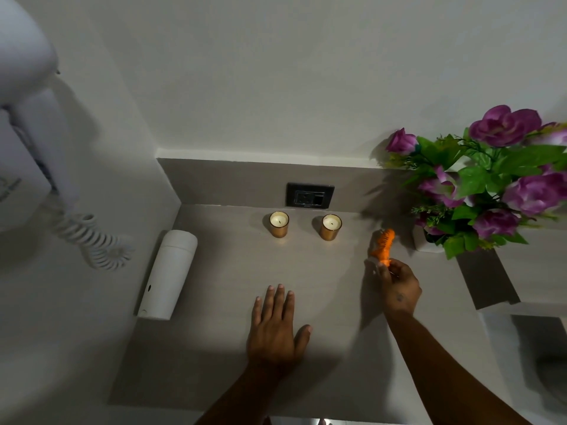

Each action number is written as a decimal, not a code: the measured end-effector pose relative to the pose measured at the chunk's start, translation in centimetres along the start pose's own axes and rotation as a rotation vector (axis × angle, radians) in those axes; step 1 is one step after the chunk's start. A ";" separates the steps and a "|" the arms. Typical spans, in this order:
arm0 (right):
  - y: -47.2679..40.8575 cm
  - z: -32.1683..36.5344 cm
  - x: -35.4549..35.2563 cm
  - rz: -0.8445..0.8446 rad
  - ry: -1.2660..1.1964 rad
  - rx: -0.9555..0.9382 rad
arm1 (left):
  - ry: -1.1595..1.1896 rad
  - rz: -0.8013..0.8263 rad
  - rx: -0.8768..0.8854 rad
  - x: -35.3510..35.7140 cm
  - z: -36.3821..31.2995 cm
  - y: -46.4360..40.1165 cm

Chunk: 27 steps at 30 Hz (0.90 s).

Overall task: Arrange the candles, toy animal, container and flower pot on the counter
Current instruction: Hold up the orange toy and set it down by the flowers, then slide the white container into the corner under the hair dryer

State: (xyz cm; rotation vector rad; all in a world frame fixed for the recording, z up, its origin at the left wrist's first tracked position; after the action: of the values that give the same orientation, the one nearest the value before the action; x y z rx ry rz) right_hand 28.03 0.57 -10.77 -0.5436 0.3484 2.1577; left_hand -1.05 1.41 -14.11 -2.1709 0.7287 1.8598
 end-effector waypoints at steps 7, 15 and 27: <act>0.3 0.1 0.1 0.015 -0.053 0.090 | 0.012 -0.011 -0.001 0.3 0.1 -0.1; 8.4 -0.9 1.8 0.260 0.215 -0.122 | 0.004 -0.025 0.015 0.1 0.3 0.0; 15.2 1.1 9.7 0.576 0.791 -0.669 | 0.101 -0.222 -0.211 -0.5 6.2 6.0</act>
State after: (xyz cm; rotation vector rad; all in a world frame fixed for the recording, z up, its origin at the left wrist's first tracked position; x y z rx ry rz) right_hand 10.28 -1.34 -13.87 -1.8859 0.1959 2.5013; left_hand -9.33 -0.86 -13.86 -2.3761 0.3017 1.7935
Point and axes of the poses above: each hand's wrist, its own y-axis away from the middle knuckle, its own x-axis out of the palm, z = x × y, the point moved 2 cm from there along -y, towards the middle knuckle, and after that the axes turned 3 degrees about z, right-handed, at the moved point
